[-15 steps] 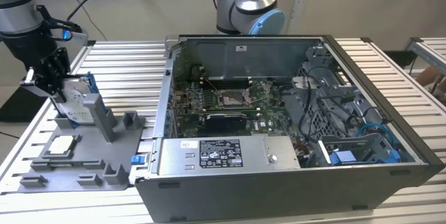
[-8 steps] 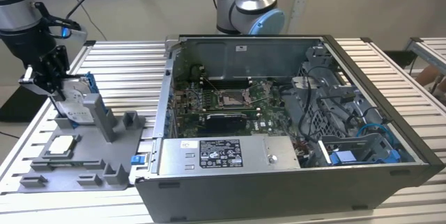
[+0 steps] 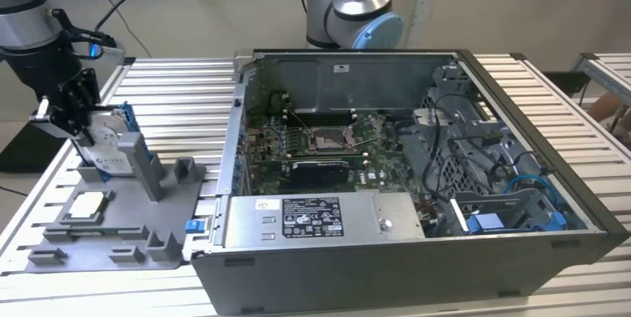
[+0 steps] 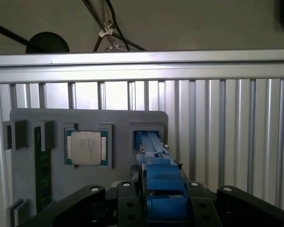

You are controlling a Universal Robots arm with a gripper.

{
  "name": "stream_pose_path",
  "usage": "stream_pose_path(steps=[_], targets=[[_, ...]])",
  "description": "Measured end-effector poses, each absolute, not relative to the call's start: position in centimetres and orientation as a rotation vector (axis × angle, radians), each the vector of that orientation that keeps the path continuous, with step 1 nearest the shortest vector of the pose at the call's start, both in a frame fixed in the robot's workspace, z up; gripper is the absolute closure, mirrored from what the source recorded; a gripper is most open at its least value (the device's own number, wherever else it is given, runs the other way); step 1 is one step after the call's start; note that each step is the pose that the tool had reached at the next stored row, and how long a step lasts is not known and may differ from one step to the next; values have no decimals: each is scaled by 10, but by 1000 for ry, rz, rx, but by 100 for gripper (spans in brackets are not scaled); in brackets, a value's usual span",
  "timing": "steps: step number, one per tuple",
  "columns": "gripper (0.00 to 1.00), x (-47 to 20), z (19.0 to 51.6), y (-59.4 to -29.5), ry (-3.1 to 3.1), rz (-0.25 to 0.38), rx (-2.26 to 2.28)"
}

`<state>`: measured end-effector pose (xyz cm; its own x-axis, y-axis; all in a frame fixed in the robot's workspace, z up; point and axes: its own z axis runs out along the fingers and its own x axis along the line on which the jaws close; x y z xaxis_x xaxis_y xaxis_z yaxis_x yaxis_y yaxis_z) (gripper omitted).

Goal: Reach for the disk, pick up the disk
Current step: 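Pick up the disk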

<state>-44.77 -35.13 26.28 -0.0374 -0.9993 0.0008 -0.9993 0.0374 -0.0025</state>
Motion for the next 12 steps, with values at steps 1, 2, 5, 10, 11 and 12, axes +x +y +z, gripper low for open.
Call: stream_pose_path(steps=[1,2,5,10,11,12], targets=[[100,-448,263,-351,2262,-4,-2178],[100,-448,263,-351,2262,-4,-2179],[100,-448,263,-351,2262,-4,-2178],[0,-448,263,-351,2262,-4,-2179],[100,-448,263,-351,2262,-4,-2179],[100,-448,263,-351,2262,-4,-2179]])
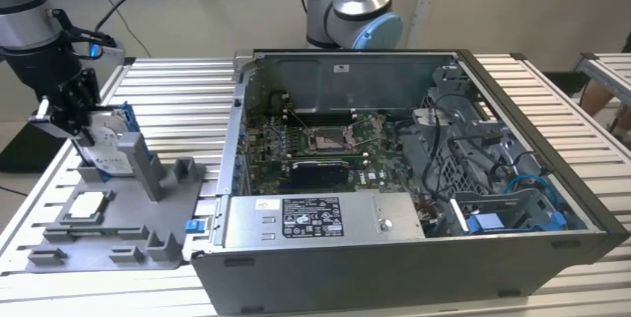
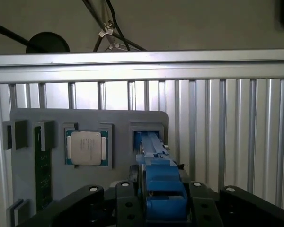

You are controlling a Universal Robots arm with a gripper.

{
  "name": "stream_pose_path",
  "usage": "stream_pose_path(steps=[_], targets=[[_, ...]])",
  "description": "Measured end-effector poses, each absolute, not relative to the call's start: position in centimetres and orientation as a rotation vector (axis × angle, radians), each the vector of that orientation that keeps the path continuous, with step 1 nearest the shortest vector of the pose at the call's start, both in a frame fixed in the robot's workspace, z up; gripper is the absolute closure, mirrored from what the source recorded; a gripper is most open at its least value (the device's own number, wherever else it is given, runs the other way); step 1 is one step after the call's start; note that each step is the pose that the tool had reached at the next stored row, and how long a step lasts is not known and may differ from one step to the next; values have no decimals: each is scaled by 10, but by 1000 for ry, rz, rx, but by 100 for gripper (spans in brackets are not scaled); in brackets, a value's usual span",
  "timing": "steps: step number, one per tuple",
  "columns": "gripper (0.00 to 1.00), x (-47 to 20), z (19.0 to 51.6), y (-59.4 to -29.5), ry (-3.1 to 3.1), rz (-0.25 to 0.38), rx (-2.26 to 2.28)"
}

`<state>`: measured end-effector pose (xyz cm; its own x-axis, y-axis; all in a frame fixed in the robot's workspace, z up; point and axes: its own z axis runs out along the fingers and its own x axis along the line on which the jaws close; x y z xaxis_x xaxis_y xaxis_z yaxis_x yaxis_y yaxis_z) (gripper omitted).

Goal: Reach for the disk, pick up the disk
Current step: 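Pick up the disk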

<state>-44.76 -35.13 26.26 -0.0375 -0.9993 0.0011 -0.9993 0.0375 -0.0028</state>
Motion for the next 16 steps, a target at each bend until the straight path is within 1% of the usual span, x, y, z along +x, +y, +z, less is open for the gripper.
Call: stream_pose_path(steps=[16], targets=[[100,-448,263,-351,2262,-7,-2180]])
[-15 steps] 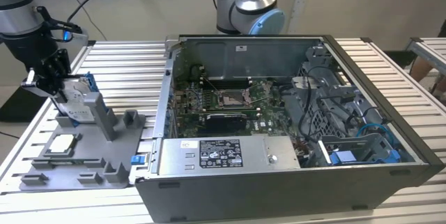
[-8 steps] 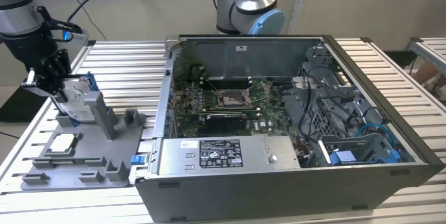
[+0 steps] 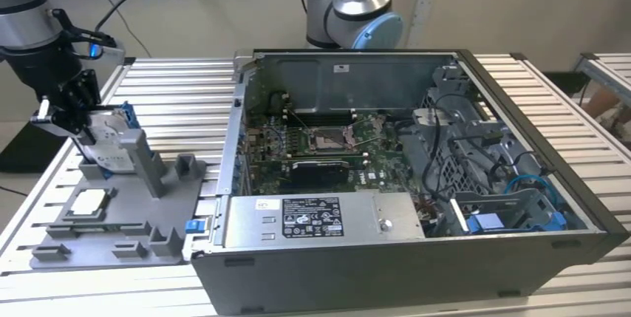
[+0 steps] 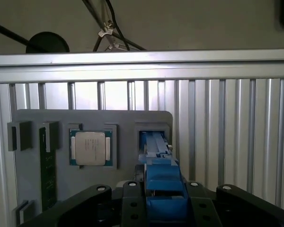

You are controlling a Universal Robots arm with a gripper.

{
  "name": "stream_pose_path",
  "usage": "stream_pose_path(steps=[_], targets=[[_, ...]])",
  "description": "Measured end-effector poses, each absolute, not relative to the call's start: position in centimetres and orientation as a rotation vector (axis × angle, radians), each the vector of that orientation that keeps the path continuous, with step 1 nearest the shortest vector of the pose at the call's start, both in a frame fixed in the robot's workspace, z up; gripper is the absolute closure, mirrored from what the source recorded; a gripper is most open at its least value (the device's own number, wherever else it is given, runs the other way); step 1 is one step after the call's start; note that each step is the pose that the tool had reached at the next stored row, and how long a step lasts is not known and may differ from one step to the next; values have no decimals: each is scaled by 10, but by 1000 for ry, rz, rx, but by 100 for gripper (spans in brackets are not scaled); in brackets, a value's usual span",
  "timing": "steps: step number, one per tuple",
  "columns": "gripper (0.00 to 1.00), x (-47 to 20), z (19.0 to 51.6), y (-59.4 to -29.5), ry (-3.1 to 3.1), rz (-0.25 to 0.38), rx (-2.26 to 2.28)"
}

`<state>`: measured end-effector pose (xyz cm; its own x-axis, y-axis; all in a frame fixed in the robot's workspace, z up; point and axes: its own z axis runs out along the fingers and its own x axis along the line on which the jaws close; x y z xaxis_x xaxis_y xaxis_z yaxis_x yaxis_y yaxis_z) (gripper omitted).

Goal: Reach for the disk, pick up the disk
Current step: 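Pick up the disk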

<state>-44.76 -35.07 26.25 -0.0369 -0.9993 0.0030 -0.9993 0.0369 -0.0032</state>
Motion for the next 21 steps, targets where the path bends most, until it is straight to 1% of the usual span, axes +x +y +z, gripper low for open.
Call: stream_pose_path(steps=[14,21], targets=[[100,-448,263,-351,2265,-13,-2183],[100,-448,268,-351,2265,-14,-2183]])
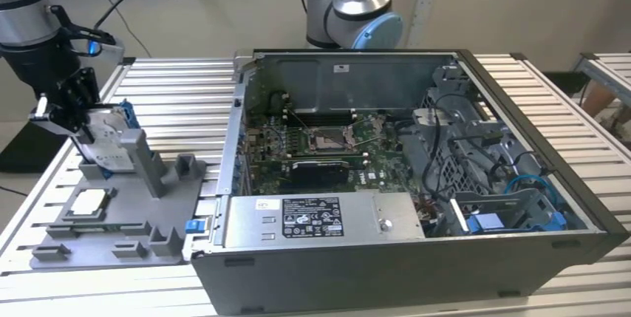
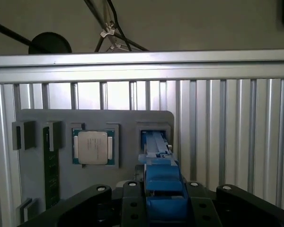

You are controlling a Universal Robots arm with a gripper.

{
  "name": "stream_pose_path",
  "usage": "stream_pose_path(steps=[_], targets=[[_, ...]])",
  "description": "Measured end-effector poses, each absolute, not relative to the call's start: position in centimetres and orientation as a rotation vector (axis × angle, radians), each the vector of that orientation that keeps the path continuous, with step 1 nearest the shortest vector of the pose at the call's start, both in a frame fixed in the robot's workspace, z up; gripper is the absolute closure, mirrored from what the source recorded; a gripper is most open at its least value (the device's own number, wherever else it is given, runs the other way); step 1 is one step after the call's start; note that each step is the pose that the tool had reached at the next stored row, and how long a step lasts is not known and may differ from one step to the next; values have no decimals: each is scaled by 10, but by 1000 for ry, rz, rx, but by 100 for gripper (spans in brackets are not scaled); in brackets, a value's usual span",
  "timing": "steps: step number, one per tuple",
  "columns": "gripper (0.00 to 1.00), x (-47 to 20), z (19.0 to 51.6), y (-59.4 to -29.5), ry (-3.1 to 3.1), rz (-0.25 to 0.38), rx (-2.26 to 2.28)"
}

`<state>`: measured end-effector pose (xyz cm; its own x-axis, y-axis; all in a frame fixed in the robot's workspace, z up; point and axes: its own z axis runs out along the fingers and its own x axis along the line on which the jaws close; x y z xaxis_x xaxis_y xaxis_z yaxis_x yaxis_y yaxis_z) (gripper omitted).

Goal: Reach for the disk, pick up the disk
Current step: 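Pick up the disk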

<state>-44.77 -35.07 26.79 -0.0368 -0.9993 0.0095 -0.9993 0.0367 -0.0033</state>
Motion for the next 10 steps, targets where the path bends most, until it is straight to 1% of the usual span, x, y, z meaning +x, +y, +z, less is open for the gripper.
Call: stream_pose_path(steps=[10], targets=[[100,-448,295,-351,-2259,14,2177]])
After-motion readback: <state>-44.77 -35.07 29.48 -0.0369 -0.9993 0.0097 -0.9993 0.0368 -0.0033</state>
